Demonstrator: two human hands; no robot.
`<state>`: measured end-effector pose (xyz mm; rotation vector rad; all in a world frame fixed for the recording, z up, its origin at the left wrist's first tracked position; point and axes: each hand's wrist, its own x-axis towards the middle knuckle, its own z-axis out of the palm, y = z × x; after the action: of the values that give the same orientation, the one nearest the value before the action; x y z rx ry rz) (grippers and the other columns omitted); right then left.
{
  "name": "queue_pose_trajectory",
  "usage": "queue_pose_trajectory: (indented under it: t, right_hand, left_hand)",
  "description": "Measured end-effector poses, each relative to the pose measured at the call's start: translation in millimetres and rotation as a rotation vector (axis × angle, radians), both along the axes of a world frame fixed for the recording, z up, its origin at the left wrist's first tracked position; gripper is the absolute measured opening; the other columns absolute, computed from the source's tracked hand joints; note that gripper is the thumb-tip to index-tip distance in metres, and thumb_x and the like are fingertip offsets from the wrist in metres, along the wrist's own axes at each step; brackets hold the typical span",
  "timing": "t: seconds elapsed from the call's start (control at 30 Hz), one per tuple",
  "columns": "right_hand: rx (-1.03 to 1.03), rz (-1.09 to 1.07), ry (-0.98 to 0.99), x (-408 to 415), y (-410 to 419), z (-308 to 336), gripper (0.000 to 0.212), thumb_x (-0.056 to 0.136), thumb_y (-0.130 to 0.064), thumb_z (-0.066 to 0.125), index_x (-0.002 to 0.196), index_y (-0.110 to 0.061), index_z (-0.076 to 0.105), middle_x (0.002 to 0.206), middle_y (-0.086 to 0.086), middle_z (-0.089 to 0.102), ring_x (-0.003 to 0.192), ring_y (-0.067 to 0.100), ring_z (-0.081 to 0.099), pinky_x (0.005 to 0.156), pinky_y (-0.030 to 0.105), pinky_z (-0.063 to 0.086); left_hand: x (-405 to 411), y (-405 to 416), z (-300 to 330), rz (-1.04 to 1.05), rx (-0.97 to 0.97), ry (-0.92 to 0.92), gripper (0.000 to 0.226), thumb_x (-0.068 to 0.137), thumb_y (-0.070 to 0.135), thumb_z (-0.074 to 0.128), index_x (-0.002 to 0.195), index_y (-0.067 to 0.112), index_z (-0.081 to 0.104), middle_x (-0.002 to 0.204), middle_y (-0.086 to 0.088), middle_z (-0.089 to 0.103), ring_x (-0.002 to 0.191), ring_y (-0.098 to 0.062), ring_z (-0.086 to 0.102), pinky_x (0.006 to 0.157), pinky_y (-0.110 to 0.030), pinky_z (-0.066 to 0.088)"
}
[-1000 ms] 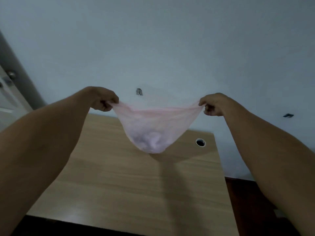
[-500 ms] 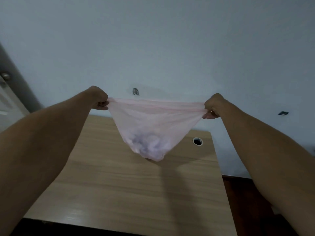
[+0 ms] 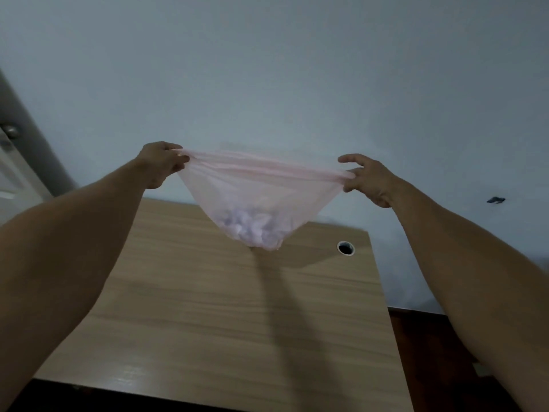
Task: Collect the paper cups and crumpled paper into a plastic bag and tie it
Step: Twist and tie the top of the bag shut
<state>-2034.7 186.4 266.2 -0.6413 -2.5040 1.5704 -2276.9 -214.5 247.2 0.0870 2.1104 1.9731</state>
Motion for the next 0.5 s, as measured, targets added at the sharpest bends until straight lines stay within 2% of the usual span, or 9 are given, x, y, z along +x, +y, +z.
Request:
queue_pose_trajectory:
  t: [0.07, 0.13, 0.17, 0.2, 0.27, 0.37, 0.5]
  right_hand:
    - [0.219, -0.003, 0.033, -3.3, -0.5, -7.7, 0.050, 0.073, 0.006, 0.081, 0.114, -0.018, 0.067, 0.101, 0.011, 0.068, 0.084, 0.022, 0.066, 0.071, 0.027, 0.051]
    - [0.252, -0.062, 0.126, -7.4, 0.3, -13.1, 0.026, 0.080, -0.002, 0.081, 0.103, -0.006, 0.067, 0.092, 0.014, 0.067, 0.074, 0.021, 0.063, 0.065, 0.032, 0.052]
    - [0.208, -0.081, 0.146, -9.0, 1.0, -13.9, 0.020, 0.085, -0.005, 0.078, 0.101, 0.000, 0.067, 0.090, 0.016, 0.068, 0.076, 0.022, 0.065, 0.070, 0.034, 0.057]
    - [0.147, -0.088, 0.150, -9.8, 2.4, -14.8, 0.020, 0.090, -0.009, 0.074, 0.102, 0.005, 0.067, 0.090, 0.018, 0.069, 0.078, 0.022, 0.068, 0.078, 0.035, 0.060]
    - [0.048, -0.093, 0.119, -6.5, 3.8, -14.4, 0.025, 0.096, -0.015, 0.068, 0.106, 0.008, 0.066, 0.091, 0.021, 0.070, 0.082, 0.023, 0.070, 0.084, 0.035, 0.061]
    - [-0.046, -0.136, 0.049, -2.7, 4.2, -17.4, 0.030, 0.101, -0.021, 0.059, 0.110, 0.007, 0.064, 0.093, 0.022, 0.069, 0.080, 0.025, 0.072, 0.072, 0.035, 0.060]
    - [-0.103, -0.247, -0.121, 1.8, -0.8, -30.1, 0.022, 0.096, -0.013, 0.056, 0.108, 0.005, 0.061, 0.086, 0.021, 0.066, 0.065, 0.026, 0.072, 0.053, 0.030, 0.048]
  left_hand:
    - [-0.4, -4.3, -5.0, 0.006, -0.201, 0.112, 0.027, 0.082, 0.002, 0.081, 0.106, 0.006, 0.070, 0.106, -0.014, 0.072, 0.087, -0.019, 0.072, 0.087, -0.031, 0.060]
    - [3.3, -5.8, -7.0, 0.044, -0.317, 0.172, 0.023, 0.081, 0.010, 0.084, 0.101, 0.010, 0.073, 0.096, -0.010, 0.075, 0.082, -0.020, 0.076, 0.067, -0.022, 0.061]
    - [4.8, -6.3, -8.0, 0.062, -0.315, 0.179, 0.021, 0.082, 0.009, 0.083, 0.101, 0.008, 0.073, 0.093, -0.012, 0.075, 0.078, -0.020, 0.076, 0.057, -0.019, 0.058]
    - [5.7, -6.3, -10.0, 0.070, -0.274, 0.173, 0.019, 0.085, 0.006, 0.080, 0.102, 0.002, 0.071, 0.092, -0.017, 0.074, 0.075, -0.021, 0.077, 0.055, -0.019, 0.058]
    - [7.0, -5.6, -13.1, 0.064, -0.189, 0.144, 0.020, 0.089, 0.003, 0.076, 0.103, -0.008, 0.067, 0.091, -0.027, 0.073, 0.073, -0.023, 0.077, 0.061, -0.027, 0.063]
    - [11.5, -6.1, -16.7, 0.029, -0.178, 0.106, 0.029, 0.090, 0.014, 0.078, 0.098, -0.012, 0.068, 0.084, -0.024, 0.073, 0.068, -0.021, 0.077, 0.067, -0.032, 0.064]
    - [16.2, -2.9, -28.4, 0.014, -0.166, -0.014, 0.029, 0.092, 0.021, 0.077, 0.092, -0.007, 0.068, 0.079, -0.018, 0.072, 0.059, -0.018, 0.071, 0.058, -0.026, 0.062]
